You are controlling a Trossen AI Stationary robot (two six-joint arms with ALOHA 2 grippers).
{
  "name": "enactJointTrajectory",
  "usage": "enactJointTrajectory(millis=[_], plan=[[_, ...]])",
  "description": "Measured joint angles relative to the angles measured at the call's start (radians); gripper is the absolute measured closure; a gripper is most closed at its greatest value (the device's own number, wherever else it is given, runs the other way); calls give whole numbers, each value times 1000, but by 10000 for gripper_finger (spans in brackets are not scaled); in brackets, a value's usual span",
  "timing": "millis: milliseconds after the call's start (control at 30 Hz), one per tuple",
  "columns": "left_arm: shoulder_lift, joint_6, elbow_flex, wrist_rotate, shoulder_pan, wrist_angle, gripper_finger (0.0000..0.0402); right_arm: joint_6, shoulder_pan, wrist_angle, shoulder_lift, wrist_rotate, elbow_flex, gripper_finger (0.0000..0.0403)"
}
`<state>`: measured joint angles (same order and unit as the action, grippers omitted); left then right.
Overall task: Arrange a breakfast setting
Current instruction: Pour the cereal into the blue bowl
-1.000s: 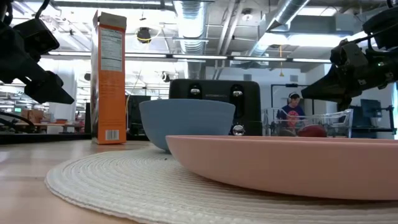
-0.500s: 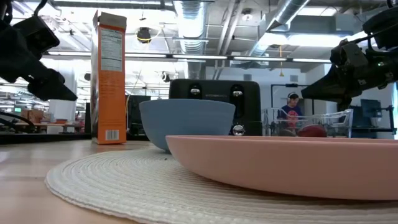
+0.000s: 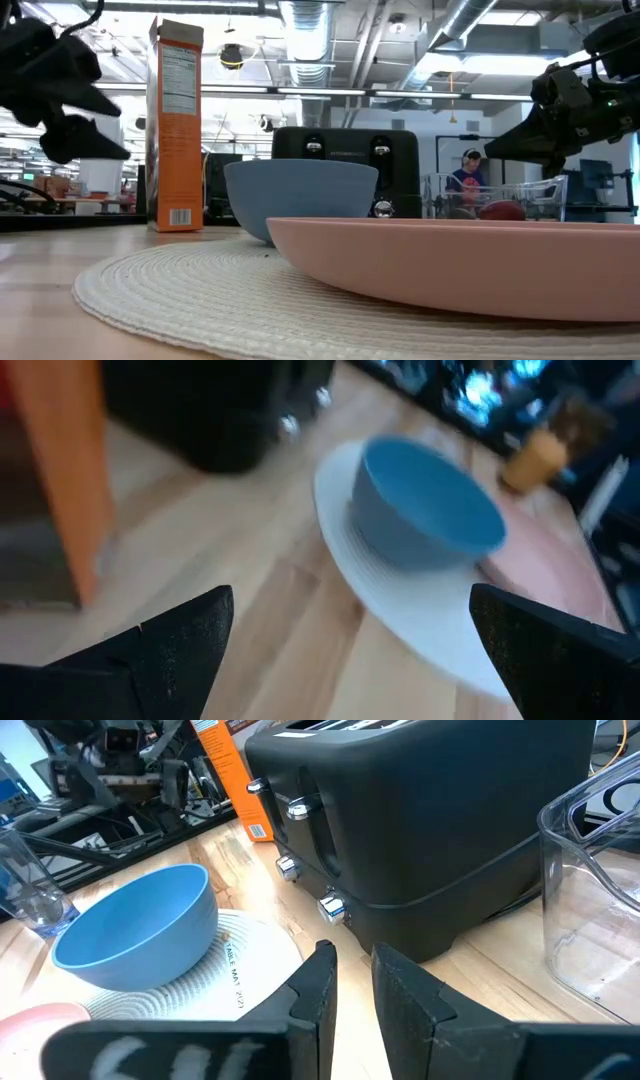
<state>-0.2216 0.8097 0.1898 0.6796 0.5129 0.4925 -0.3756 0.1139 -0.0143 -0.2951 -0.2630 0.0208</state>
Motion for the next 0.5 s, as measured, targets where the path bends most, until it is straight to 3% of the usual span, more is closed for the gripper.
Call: enactJointTrajectory(millis=[200, 500], plan=[[-83, 35, 95, 155, -11, 13, 9, 0, 0, 0, 0, 0, 0, 312], [-404, 254, 243, 208, -126, 11, 9, 0, 0, 0, 0, 0, 0, 312]])
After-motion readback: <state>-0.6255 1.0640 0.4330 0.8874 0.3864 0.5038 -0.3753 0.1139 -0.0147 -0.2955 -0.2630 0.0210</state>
